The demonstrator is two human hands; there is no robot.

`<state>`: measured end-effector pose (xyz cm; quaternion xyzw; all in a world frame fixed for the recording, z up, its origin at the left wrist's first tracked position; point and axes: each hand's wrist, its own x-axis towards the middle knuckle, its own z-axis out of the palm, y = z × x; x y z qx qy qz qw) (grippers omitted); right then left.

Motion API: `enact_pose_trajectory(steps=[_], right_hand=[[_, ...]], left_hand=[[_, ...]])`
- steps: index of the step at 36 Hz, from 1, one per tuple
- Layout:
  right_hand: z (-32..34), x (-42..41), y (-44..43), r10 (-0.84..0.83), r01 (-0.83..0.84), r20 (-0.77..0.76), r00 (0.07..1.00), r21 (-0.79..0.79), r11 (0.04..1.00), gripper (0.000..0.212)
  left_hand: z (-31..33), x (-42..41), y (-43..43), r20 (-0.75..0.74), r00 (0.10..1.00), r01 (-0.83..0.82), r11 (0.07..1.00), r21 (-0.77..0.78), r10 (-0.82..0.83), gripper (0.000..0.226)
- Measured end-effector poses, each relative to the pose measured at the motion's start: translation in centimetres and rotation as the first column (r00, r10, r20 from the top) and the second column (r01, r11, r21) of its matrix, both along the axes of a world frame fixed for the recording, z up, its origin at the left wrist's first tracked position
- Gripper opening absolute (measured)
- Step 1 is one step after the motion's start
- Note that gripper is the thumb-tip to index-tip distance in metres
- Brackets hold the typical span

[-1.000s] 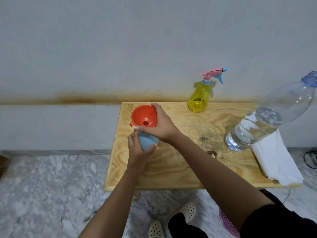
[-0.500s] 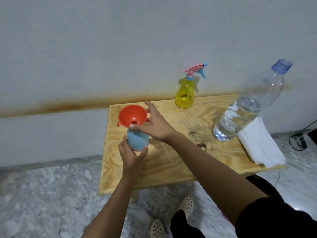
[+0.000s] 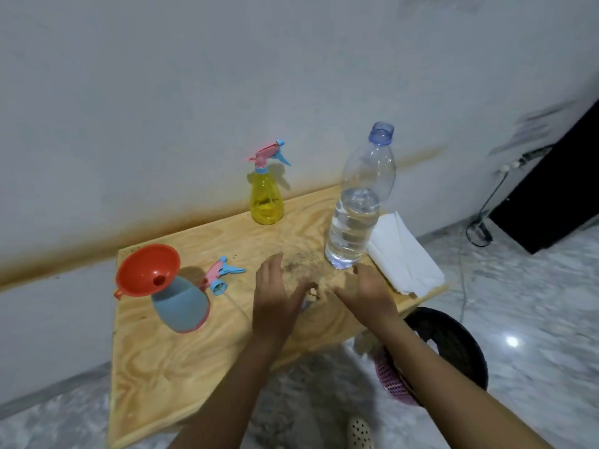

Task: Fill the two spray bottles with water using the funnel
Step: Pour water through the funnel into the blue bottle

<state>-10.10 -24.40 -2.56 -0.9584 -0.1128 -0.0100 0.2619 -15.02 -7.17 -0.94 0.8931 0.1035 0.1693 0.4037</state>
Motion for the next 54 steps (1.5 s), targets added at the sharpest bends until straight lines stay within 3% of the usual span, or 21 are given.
enact_pose_trajectory(steps=[5,9,13,16,22,26,34,40,43,48,54], right_hand=[[3.1,3.1,-2.0,-0.143,0.154,-0.064,0.988,0.218,0.964,0.093],[4.1,6.5,-2.1,-0.108,0.169,-0.179,0.978,0.372,0.913,0.113],[3.6,9.7,-2.0,-0.063,0.164,-0.224,0.973,0.469,0.868,0.124],[2.0,11.0,-2.3,0.005,0.107,-0.198,0.98,0.55,0.828,0.121],[3.0,10.8,-2.1,-0.011,0.049,-0.071,0.997,0.553,0.832,0.102],[2.7,11.1,-2.0,0.05,-0.014,-0.046,0.998,0.575,0.818,0.103],[3.8,10.3,-0.7,0.158,-0.219,0.157,0.975,0.543,0.811,0.09],[7.7,10.3,1.6,0.451,-0.44,0.047,0.891,0.334,0.834,0.098],[8.4,9.7,3.0,0.523,-0.522,0.08,0.849,0.293,0.801,0.099],[8.5,8.4,5.0,0.63,-0.623,0.076,0.773,0.276,0.732,0.103],[9.0,8.2,6.1,0.697,-0.697,-0.014,0.717,0.027,0.717,0.105]], left_hand=[[7.8,6.2,-4.7,0.108,0.984,0.152,0.984,-0.097,-0.141,0.081],[11.3,10.1,-7.9,0.165,0.966,0.222,0.966,-0.133,-0.2,0.091],[11.7,12.5,-10.1,0.14,0.974,0.193,0.975,-0.107,-0.177,0.1],[11.1,13.5,-10.7,0.148,0.98,0.15,0.981,-0.123,-0.131,0.103],[10.3,13.7,-10.9,0.206,0.978,0.062,0.967,-0.247,-0.01,0.098],[10.3,13.4,-10.3,0.236,0.971,0.023,0.96,-0.28,0.046,0.097],[11.6,11.0,-6.9,0.287,0.924,-0.102,0.886,-0.452,0.253,0.096],[13.1,8.8,-4.0,0.306,0.834,-0.165,0.736,-0.656,0.459,0.087],[13.0,7.1,-2.7,0.31,0.803,-0.177,0.701,-0.691,0.509,0.083],[11.8,4.7,-0.6,0.272,0.731,-0.177,0.559,-0.81,0.626,0.083],[8.9,3.5,0.5,0.145,0.661,-0.186,0.348,-0.919,0.736,0.077]])
